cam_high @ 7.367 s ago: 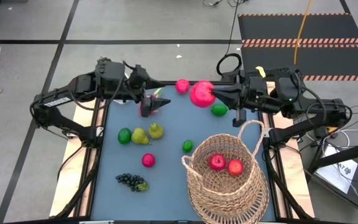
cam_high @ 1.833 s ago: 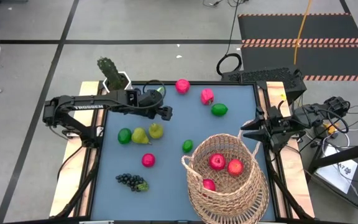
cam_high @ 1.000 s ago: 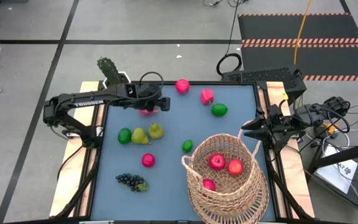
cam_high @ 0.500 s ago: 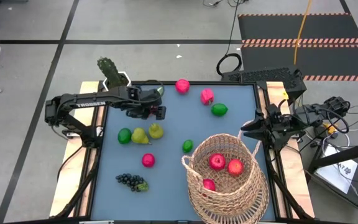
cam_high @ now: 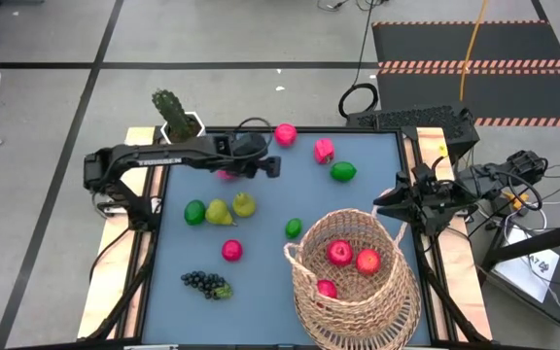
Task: Build produce basket
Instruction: Put the red apple into the brown basket
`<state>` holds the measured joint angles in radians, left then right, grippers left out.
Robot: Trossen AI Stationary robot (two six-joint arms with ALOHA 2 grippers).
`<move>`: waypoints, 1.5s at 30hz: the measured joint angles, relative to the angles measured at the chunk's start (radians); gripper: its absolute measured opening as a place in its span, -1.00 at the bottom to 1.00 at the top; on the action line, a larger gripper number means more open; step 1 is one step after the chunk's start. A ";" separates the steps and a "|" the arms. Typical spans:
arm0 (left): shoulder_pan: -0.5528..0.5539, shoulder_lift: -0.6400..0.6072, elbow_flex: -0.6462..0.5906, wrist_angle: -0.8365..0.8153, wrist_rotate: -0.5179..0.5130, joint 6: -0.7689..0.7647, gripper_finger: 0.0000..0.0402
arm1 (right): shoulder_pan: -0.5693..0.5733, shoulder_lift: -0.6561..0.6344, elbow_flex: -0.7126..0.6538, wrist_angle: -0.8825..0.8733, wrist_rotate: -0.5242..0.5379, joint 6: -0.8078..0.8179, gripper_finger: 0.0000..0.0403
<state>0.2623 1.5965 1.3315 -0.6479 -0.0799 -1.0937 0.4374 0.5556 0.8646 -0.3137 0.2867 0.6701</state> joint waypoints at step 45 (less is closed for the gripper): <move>-0.374 -0.046 -0.001 -0.062 0.026 -0.204 0.36 | -0.232 0.028 0.169 -0.196 0.493 -0.279 -0.31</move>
<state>-0.1115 1.5501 1.3308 -0.7099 -0.0541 -1.2975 0.2053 0.5836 1.0338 -0.5100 0.7795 0.3908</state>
